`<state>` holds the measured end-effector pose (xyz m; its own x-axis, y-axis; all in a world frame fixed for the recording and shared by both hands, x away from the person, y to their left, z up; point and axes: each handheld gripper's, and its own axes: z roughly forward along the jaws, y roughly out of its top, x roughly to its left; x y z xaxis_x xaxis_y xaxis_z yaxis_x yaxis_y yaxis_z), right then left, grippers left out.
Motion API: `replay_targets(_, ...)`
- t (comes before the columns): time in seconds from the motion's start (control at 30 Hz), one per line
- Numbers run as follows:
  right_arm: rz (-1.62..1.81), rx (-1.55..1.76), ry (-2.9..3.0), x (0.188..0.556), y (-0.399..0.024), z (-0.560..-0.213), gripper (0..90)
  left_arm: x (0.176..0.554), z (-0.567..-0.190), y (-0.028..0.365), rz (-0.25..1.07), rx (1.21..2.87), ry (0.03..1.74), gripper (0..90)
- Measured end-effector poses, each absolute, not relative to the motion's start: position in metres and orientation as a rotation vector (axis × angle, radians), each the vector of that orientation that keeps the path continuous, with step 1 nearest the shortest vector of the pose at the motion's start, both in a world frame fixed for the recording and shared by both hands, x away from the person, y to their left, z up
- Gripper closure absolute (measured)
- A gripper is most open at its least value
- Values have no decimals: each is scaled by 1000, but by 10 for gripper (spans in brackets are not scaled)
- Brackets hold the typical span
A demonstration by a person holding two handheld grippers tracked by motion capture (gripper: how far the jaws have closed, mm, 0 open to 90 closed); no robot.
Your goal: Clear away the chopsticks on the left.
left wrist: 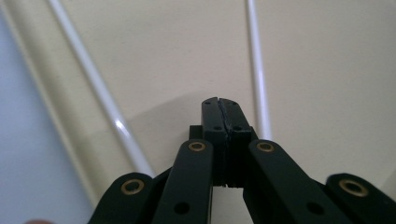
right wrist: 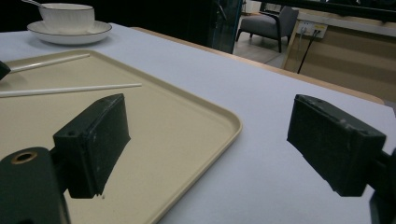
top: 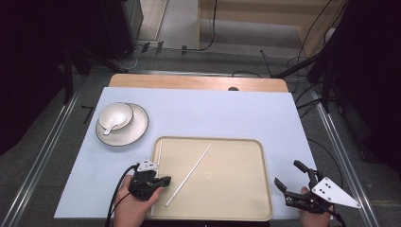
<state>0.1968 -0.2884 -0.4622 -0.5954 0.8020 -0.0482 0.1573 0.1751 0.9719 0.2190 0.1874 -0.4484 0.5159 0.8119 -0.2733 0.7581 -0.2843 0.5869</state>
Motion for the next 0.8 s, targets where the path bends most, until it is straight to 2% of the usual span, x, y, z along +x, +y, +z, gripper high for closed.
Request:
replay_targets(0.07, 1454, 899, 1883, 197, -288, -462, 132, 216, -447, 182, 90, 2093, 1246, 844)
replay_targets(0.27, 1453, 896, 1885, 197, -287, -462, 132, 212, -451, 171, 72, 2118, 1230, 799)
replay_targets(0.43, 1454, 897, 1883, 197, -288, -462, 132, 207, -454, 164, 75, 2153, 1232, 812)
replay_targets(0.5, 1455, 905, 1882, 197, -288, -462, 132, 206, -454, 164, 81, 2151, 1240, 844)
replay_targets(0.8, 1455, 903, 1880, 197, -288, -462, 132, 193, -455, 166, 78, 2123, 1267, 849)
